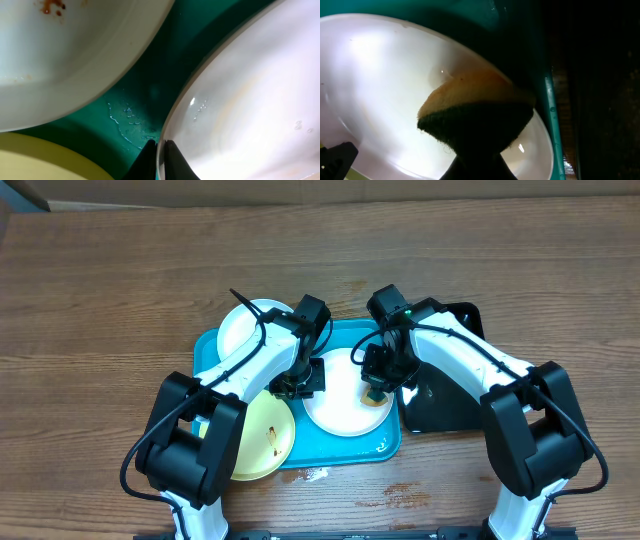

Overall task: Clean dirty plates on tray and stack at the side
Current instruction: 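Carry the sponge onto the held white plate and scrub it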

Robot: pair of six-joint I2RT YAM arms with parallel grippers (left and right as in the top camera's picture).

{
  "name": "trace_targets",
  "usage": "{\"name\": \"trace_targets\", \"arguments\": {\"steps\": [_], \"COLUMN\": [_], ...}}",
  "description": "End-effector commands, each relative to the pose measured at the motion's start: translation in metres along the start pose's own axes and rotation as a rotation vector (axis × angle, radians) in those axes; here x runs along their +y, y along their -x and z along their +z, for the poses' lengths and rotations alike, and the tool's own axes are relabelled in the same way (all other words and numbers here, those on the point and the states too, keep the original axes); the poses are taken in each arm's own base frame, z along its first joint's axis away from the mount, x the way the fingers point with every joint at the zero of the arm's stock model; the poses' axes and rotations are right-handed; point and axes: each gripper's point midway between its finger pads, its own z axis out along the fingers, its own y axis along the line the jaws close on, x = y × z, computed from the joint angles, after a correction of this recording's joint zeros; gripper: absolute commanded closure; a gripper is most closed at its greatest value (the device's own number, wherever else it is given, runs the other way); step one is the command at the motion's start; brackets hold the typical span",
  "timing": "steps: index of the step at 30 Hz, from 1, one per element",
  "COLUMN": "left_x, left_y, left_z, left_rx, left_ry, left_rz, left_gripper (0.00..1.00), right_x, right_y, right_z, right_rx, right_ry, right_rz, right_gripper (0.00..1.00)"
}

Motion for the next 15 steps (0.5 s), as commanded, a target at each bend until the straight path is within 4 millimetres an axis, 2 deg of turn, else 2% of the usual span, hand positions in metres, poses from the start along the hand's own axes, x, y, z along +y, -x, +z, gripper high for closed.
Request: {"name": "trace_targets", "arguments": {"steps": [1, 6, 10, 11, 13, 15], "left_x": [0.001, 0.001, 0.002, 0.001, 0.001, 0.002], "left_y": [-0.001, -0.001, -0.001, -0.001, -0.001, -0.002], "left_z": [0.004, 0.004, 0.004, 0.004, 0.004, 0.004], "left_rx": [0.008, 0.008, 0.008, 0.008, 0.008, 0.011], "left_ry": [0.012, 0.012, 0.012, 0.012, 0.012, 0.014], "left_rz": [-0.003, -0.003, -0.003, -0.003, -0.003, -0.003], "left_gripper": [0.91, 0.92, 0.92, 0.92, 0.95, 0.95], "right_x": [0.000, 0.005, 0.013, 0.021, 0.036, 0.035], "right_y": [-0.007, -0.020, -0.021, -0.019, -0.010, 0.000], "right_z": [0.002, 0.001, -0.004, -0.012, -0.042, -0.068], "right_rx": [0.027, 0.090, 0.101, 0.103, 0.088, 0.044], "right_ry": [0.001, 0.028, 0.069, 0.113, 0.211, 0.228], "right_rz": [0.026, 0.023, -0.052, -0.087, -0.146, -0.170], "right_gripper": [0.96, 0.96, 0.96, 0.96, 0.96, 0.96]}}
